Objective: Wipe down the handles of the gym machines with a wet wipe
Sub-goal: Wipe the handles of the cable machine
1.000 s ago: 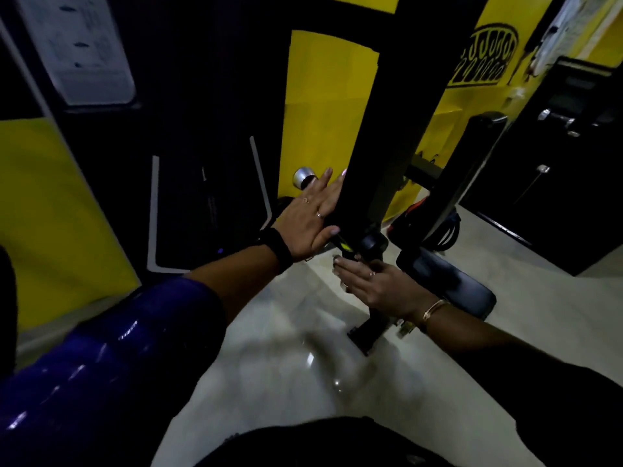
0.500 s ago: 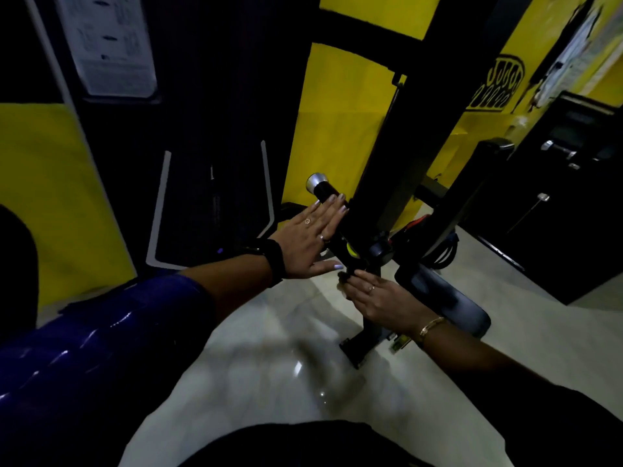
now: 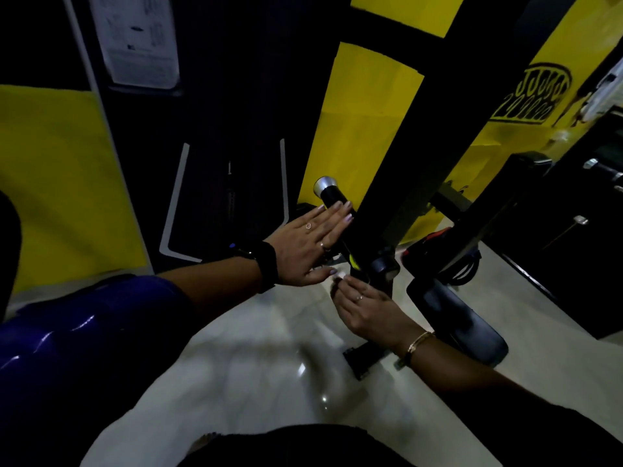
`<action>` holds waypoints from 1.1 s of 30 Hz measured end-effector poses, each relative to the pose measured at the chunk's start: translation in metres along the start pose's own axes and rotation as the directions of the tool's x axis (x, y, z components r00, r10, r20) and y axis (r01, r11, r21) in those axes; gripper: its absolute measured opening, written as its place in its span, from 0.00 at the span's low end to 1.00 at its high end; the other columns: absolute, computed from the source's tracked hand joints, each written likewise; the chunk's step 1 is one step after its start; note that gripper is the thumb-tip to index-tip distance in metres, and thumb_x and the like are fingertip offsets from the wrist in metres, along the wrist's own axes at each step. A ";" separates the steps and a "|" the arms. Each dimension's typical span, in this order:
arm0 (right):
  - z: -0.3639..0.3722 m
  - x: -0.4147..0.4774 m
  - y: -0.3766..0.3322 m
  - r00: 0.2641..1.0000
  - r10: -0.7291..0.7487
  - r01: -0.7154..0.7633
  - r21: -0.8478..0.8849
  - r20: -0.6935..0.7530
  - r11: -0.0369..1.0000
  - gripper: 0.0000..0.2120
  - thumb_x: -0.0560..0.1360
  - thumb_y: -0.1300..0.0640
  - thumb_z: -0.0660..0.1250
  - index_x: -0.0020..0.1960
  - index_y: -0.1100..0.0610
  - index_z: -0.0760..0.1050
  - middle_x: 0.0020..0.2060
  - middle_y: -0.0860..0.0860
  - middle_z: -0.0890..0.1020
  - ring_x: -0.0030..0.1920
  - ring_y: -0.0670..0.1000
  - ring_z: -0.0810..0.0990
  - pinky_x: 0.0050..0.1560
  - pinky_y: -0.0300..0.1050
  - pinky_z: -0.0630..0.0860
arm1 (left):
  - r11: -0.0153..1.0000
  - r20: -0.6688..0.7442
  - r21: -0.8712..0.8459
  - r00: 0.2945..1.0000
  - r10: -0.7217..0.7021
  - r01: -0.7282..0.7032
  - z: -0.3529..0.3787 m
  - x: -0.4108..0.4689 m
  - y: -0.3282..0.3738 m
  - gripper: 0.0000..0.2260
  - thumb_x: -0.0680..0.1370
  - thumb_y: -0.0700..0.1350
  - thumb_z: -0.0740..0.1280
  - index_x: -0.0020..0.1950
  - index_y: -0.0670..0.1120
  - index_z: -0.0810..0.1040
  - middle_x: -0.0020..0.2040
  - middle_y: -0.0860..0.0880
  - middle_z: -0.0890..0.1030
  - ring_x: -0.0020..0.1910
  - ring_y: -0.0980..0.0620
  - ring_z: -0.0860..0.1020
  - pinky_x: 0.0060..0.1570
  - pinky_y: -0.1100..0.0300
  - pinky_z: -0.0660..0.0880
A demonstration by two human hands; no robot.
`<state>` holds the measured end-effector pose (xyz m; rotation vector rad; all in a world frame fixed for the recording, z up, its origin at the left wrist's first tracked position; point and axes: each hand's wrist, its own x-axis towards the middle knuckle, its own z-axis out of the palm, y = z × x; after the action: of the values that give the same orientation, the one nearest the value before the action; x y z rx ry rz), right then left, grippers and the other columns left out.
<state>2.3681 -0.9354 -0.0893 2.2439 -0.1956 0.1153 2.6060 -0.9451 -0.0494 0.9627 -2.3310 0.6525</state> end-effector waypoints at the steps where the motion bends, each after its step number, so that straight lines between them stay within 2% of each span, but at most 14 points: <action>1: 0.000 -0.002 0.001 1.000 -0.026 0.026 -0.020 0.006 0.999 0.13 0.76 0.67 0.61 0.58 0.69 0.77 0.54 0.63 0.81 0.60 0.60 0.78 0.75 0.57 0.55 | 1.000 0.018 0.023 1.000 0.000 0.000 -0.002 0.000 0.000 0.39 0.79 0.59 0.56 0.79 0.37 0.43 0.78 0.40 0.46 0.78 0.42 0.52 0.76 0.47 0.54; 3: -0.003 -0.007 0.007 0.997 -0.072 0.071 -0.044 -0.015 0.997 0.13 0.76 0.66 0.60 0.56 0.69 0.78 0.54 0.64 0.81 0.60 0.60 0.78 0.75 0.57 0.54 | 0.998 0.057 0.064 0.998 -0.005 0.002 -0.005 0.000 0.001 0.40 0.78 0.59 0.57 0.78 0.37 0.45 0.78 0.40 0.48 0.78 0.42 0.53 0.76 0.47 0.54; 6: -0.015 -0.013 0.024 0.994 -0.070 0.071 -0.002 -0.086 0.998 0.13 0.77 0.65 0.64 0.59 0.70 0.76 0.59 0.65 0.78 0.65 0.60 0.75 0.64 0.56 0.72 | 0.993 0.118 0.111 0.992 -0.044 0.031 -0.013 0.000 0.008 0.40 0.77 0.61 0.57 0.77 0.35 0.47 0.78 0.39 0.48 0.78 0.42 0.52 0.76 0.48 0.51; 8: -0.019 -0.010 0.031 0.994 -0.030 0.033 0.019 -0.108 0.999 0.16 0.76 0.64 0.68 0.61 0.70 0.75 0.61 0.64 0.77 0.67 0.59 0.73 0.55 0.53 0.78 | 0.988 0.152 0.147 0.985 -0.080 0.057 -0.019 0.001 0.015 0.41 0.77 0.62 0.55 0.77 0.35 0.46 0.77 0.39 0.48 0.77 0.42 0.52 0.76 0.48 0.50; 10: -0.015 -0.009 0.028 0.997 -0.001 0.002 0.015 -0.082 1.000 0.16 0.75 0.63 0.69 0.61 0.69 0.75 0.61 0.64 0.78 0.66 0.59 0.74 0.59 0.54 0.76 | 0.981 0.191 0.179 0.976 -0.108 0.073 -0.027 0.001 0.020 0.42 0.76 0.63 0.53 0.77 0.35 0.44 0.77 0.39 0.47 0.78 0.42 0.52 0.76 0.48 0.50; 12: -0.010 -0.009 0.015 0.998 -0.041 0.041 0.002 -0.042 0.999 0.13 0.75 0.66 0.66 0.59 0.69 0.77 0.57 0.64 0.80 0.63 0.60 0.76 0.70 0.56 0.66 | 0.973 0.248 0.214 0.959 -0.138 0.084 -0.034 0.000 0.024 0.43 0.75 0.65 0.50 0.76 0.36 0.38 0.77 0.39 0.44 0.78 0.42 0.51 0.76 0.49 0.49; 14: -0.011 -0.010 0.009 0.996 -0.089 0.089 -0.013 -0.007 0.996 0.14 0.75 0.67 0.60 0.57 0.69 0.78 0.54 0.64 0.81 0.59 0.60 0.79 0.74 0.55 0.57 | 0.967 0.285 0.238 0.945 -0.163 0.095 -0.040 -0.002 0.025 0.43 0.75 0.66 0.46 0.75 0.37 0.32 0.77 0.39 0.41 0.79 0.43 0.48 0.76 0.49 0.47; 15: -0.013 -0.010 0.011 0.996 -0.091 0.091 -0.017 -0.008 0.996 0.14 0.75 0.67 0.61 0.57 0.69 0.78 0.54 0.64 0.81 0.59 0.60 0.79 0.74 0.55 0.57 | 0.963 0.300 0.250 0.938 -0.175 0.100 -0.043 -0.002 0.027 0.42 0.75 0.66 0.43 0.74 0.37 0.29 0.76 0.40 0.39 0.79 0.43 0.46 0.77 0.49 0.46; 17: -0.023 -0.007 0.018 0.998 -0.048 0.048 -0.015 -0.026 0.999 0.14 0.76 0.67 0.65 0.60 0.70 0.76 0.58 0.64 0.79 0.63 0.60 0.77 0.71 0.55 0.65 | 0.958 0.344 0.270 0.918 -0.195 0.102 -0.049 -0.001 0.032 0.41 0.74 0.65 0.40 0.72 0.38 0.26 0.77 0.40 0.36 0.79 0.43 0.41 0.77 0.49 0.43; 20: -0.034 -0.005 0.023 0.997 0.054 -0.053 0.024 -0.049 0.998 0.16 0.81 0.68 0.53 0.66 0.71 0.70 0.65 0.65 0.74 0.68 0.60 0.72 0.64 0.54 0.73 | 0.952 0.404 0.283 0.887 -0.225 0.113 -0.055 0.004 0.038 0.40 0.76 0.65 0.43 0.71 0.37 0.26 0.78 0.39 0.36 0.78 0.43 0.37 0.77 0.49 0.40; 22: -0.032 -0.007 0.014 0.997 0.076 -0.076 -0.001 -0.009 0.997 0.17 0.81 0.69 0.52 0.65 0.72 0.70 0.64 0.66 0.75 0.67 0.61 0.73 0.66 0.55 0.72 | 0.946 0.424 0.305 0.873 -0.241 0.113 -0.058 0.005 0.039 0.41 0.78 0.65 0.47 0.70 0.37 0.26 0.78 0.39 0.35 0.78 0.43 0.36 0.77 0.49 0.40; 27: -0.020 -0.017 -0.020 0.975 0.006 0.007 -0.058 0.220 0.998 0.16 0.71 0.64 0.71 0.57 0.70 0.79 0.55 0.64 0.81 0.60 0.62 0.78 0.72 0.56 0.61 | 0.940 0.447 0.332 0.864 -0.231 0.080 -0.063 0.006 0.037 0.41 0.79 0.65 0.46 0.69 0.38 0.24 0.77 0.40 0.33 0.77 0.44 0.35 0.76 0.49 0.37; 30: -0.029 -0.010 -0.015 0.989 -0.011 0.018 -0.044 0.147 0.999 0.14 0.74 0.66 0.66 0.58 0.70 0.78 0.57 0.65 0.80 0.62 0.62 0.77 0.72 0.57 0.60 | 0.939 0.423 0.331 0.875 -0.237 0.094 -0.059 0.005 0.038 0.42 0.79 0.66 0.45 0.69 0.37 0.24 0.77 0.39 0.33 0.77 0.43 0.35 0.76 0.49 0.38; 33: -0.038 0.003 0.007 0.993 0.088 -0.084 -0.050 0.073 0.995 0.15 0.76 0.67 0.59 0.59 0.70 0.77 0.58 0.65 0.79 0.63 0.61 0.77 0.71 0.54 0.64 | 0.946 0.362 0.289 0.898 -0.251 0.148 -0.049 0.000 0.040 0.42 0.79 0.66 0.46 0.71 0.37 0.25 0.75 0.40 0.31 0.78 0.44 0.36 0.77 0.49 0.40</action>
<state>2.3696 -0.9103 -0.0595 2.1954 -0.3324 0.0718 2.5899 -0.8908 -0.0221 1.5591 -2.4758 0.7400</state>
